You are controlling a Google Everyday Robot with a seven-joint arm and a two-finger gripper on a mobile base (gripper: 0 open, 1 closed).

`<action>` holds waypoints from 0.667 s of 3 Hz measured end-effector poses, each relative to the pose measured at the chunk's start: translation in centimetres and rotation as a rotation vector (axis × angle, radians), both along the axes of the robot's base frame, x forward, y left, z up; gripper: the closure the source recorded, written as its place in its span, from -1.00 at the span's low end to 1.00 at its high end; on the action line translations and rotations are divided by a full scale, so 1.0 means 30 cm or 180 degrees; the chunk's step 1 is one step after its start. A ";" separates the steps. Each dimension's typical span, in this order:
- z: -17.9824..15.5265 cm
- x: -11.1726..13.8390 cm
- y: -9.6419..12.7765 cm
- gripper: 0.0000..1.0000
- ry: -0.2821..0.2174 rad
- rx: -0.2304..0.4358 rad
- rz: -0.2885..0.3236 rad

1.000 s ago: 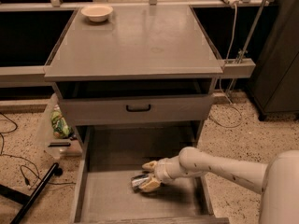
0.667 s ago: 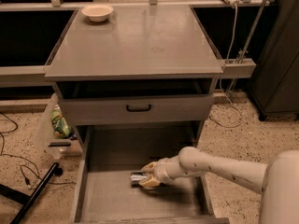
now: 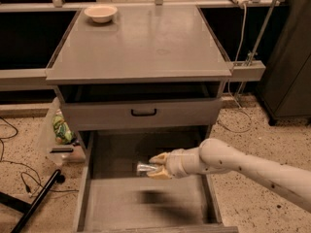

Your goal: Pick redbull can from middle drawer and place on counter

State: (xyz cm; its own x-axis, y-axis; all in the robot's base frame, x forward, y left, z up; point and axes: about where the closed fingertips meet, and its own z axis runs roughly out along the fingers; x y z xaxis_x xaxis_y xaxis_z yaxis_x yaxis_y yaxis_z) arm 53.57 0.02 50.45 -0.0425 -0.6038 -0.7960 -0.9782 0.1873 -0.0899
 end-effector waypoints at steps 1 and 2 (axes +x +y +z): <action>0.331 -0.005 0.013 1.00 -0.0173 0.0182 0.0175; 0.343 -0.036 0.025 1.00 -0.0121 0.0182 0.0286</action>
Offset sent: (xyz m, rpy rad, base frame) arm -0.0005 0.0031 0.0887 0.0506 -0.0503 0.0465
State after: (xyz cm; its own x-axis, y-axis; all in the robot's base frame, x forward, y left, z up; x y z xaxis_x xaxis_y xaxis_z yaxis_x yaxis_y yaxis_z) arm 52.50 0.78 60.75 0.0405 -0.5575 -0.8292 -0.9874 0.1050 -0.1188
